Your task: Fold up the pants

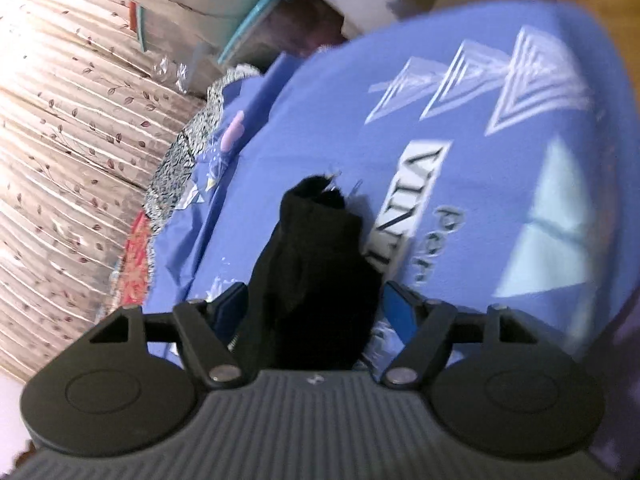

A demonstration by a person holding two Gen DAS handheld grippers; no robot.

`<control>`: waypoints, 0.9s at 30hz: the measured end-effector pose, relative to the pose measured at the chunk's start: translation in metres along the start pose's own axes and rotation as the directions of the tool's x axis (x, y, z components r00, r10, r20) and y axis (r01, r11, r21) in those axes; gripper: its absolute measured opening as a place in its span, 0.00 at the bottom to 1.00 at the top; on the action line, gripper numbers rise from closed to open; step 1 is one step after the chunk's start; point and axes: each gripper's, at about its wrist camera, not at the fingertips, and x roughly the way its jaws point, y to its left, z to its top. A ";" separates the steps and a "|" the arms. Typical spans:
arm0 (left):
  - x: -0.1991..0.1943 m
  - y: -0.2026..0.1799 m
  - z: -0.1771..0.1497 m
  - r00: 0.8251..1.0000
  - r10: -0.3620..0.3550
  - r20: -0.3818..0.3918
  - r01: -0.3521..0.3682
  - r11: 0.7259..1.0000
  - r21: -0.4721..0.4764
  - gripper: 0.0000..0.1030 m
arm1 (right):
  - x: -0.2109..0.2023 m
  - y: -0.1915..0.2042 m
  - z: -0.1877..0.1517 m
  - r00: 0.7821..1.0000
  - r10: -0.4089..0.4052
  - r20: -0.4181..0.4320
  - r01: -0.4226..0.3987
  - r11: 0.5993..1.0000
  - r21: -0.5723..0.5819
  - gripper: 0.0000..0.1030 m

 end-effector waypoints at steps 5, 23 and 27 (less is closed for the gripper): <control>-0.002 -0.001 0.001 1.000 0.009 0.000 -0.009 1.000 -0.004 0.47 | 0.016 0.034 0.017 0.999 0.031 -0.014 -0.032 0.996 -0.079 0.17; -0.007 0.000 0.000 1.000 -0.025 0.004 0.025 1.000 -0.018 0.49 | -0.025 -0.024 0.004 0.990 0.089 0.107 -0.096 0.993 0.065 0.67; -0.014 -0.007 0.006 0.993 -0.121 0.017 0.121 0.992 -0.038 0.49 | -0.022 -0.023 0.003 0.993 0.062 0.101 -0.066 0.997 0.033 0.68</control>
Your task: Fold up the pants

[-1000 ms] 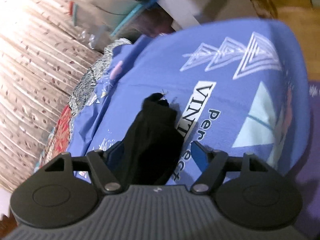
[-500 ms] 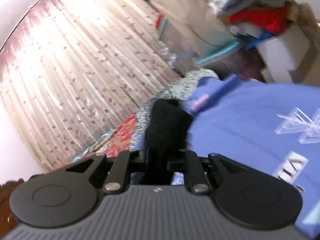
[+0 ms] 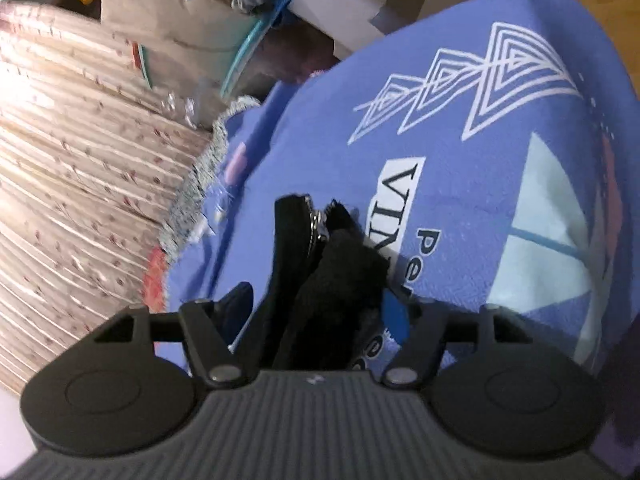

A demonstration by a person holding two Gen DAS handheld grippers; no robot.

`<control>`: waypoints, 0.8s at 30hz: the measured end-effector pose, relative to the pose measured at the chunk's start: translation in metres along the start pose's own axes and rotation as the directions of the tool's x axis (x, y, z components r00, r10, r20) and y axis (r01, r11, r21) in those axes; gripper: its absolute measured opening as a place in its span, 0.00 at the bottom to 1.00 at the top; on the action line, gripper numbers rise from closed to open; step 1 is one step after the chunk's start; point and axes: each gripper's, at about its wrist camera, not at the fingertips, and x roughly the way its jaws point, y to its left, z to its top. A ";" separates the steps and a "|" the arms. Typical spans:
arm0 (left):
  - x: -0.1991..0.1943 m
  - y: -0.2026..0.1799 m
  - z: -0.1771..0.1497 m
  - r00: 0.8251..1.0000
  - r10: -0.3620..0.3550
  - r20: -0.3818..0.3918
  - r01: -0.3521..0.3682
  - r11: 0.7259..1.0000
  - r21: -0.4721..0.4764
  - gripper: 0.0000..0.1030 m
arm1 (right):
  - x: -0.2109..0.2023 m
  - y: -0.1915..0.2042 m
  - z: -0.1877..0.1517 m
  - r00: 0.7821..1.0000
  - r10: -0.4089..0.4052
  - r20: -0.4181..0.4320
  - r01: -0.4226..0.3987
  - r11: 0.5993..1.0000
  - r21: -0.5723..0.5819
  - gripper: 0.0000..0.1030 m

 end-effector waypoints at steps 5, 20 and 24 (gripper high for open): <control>0.011 -0.014 0.007 0.999 -0.042 -0.032 0.042 0.999 -0.006 0.47 | 0.033 0.023 -0.005 0.998 -0.062 -0.030 0.056 0.985 -0.165 0.35; -0.002 0.012 0.002 0.997 -0.071 -0.018 0.069 0.994 -0.090 0.47 | 0.016 0.192 -0.176 0.975 0.030 -0.219 -0.221 0.192 -0.956 0.23; -0.015 0.030 -0.003 0.998 -0.061 -0.002 0.061 0.992 -0.111 0.47 | 0.040 0.168 -0.256 0.941 -0.171 -0.292 -0.323 -0.205 -0.924 0.32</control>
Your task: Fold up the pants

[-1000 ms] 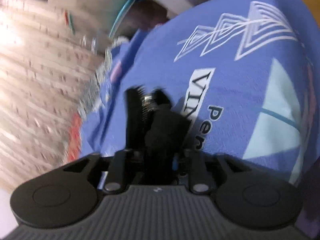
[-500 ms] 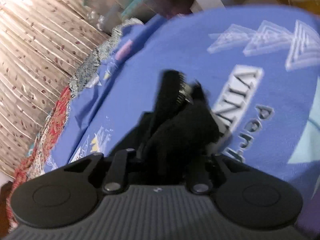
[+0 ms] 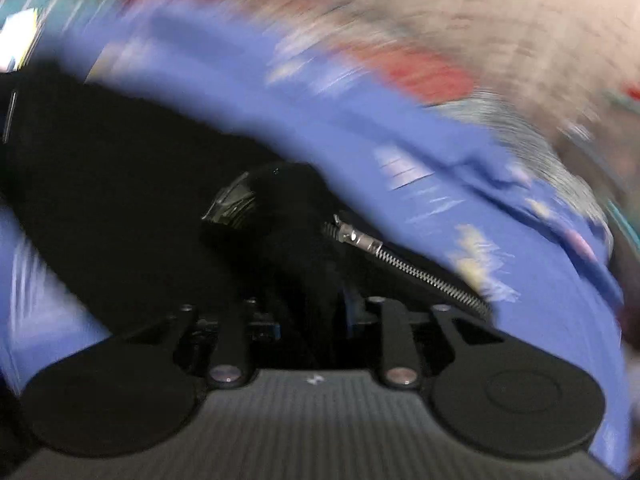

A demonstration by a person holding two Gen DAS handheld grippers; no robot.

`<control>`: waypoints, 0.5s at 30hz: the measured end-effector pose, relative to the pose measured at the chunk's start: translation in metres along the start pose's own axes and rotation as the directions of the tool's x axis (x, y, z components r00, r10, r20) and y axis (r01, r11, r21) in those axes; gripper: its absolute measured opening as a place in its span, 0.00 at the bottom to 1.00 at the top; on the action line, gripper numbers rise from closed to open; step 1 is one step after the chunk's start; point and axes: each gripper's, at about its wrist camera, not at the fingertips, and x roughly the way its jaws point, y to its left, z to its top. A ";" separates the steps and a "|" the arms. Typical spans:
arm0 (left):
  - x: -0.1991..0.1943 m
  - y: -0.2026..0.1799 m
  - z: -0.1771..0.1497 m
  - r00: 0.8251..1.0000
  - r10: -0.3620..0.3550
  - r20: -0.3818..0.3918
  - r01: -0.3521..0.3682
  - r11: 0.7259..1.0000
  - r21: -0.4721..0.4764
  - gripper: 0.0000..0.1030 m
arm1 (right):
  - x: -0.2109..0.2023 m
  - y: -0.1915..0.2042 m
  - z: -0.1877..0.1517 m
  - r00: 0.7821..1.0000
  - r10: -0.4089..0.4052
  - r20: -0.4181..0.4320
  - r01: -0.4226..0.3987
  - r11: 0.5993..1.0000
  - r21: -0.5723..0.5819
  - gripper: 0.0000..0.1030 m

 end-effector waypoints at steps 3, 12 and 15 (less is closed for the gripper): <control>-0.014 0.014 -0.001 1.000 -0.014 0.022 0.014 1.000 -0.010 0.48 | -0.012 0.010 -0.003 0.998 -0.061 0.024 0.063 0.993 -0.096 0.48; -0.043 0.043 -0.005 0.995 -0.049 0.087 0.056 0.996 -0.072 0.49 | -0.064 -0.050 0.012 0.957 0.190 0.219 -0.264 0.886 0.382 0.38; -0.057 0.051 -0.004 0.992 -0.036 0.119 0.046 0.996 -0.082 0.50 | -0.031 -0.057 0.013 0.971 0.165 0.173 -0.233 0.816 0.529 0.30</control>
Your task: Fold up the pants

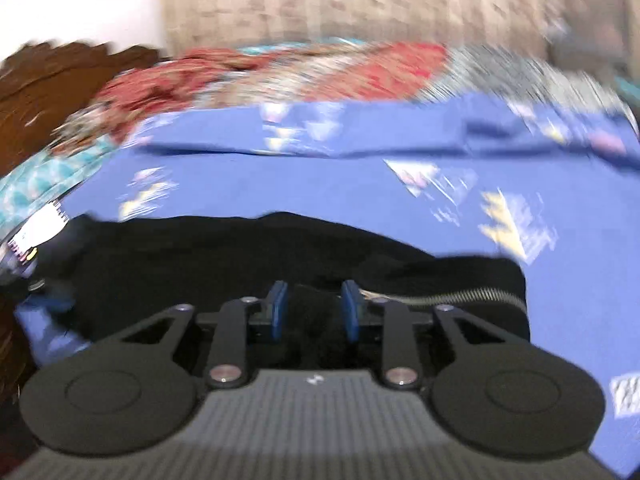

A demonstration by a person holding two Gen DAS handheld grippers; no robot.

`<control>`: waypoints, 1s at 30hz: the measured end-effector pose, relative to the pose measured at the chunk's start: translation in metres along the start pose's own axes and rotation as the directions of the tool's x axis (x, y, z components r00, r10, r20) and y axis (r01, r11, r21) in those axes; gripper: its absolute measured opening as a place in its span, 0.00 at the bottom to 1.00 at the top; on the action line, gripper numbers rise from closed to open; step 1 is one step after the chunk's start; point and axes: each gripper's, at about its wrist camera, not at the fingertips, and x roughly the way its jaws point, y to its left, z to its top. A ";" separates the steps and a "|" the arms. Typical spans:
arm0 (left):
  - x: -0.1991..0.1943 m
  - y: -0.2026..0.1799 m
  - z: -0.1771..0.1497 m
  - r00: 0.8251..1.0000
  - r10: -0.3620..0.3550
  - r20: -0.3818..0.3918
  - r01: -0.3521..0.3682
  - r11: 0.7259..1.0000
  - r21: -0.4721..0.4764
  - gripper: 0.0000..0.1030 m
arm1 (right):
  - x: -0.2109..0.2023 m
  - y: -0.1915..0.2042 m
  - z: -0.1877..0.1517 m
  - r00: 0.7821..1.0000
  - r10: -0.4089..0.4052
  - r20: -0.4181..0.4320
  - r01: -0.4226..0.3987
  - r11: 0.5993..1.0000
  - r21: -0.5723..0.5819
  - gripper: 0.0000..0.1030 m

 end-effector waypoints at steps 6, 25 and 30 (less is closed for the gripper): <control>-0.056 0.040 0.012 0.985 0.071 0.155 -0.060 0.995 -0.077 0.63 | 0.044 0.019 -0.022 0.980 -0.116 -0.160 0.105 0.992 -0.074 0.31; -0.035 0.132 0.041 0.972 0.107 0.209 -0.028 0.937 -0.349 1.00 | 0.126 0.170 0.035 0.863 0.441 -0.248 -0.375 0.887 0.272 0.16; -0.031 0.138 0.041 0.971 0.092 0.221 -0.005 0.930 -0.366 1.00 | 0.169 0.238 0.049 0.801 0.514 -0.309 -0.438 0.853 0.284 0.16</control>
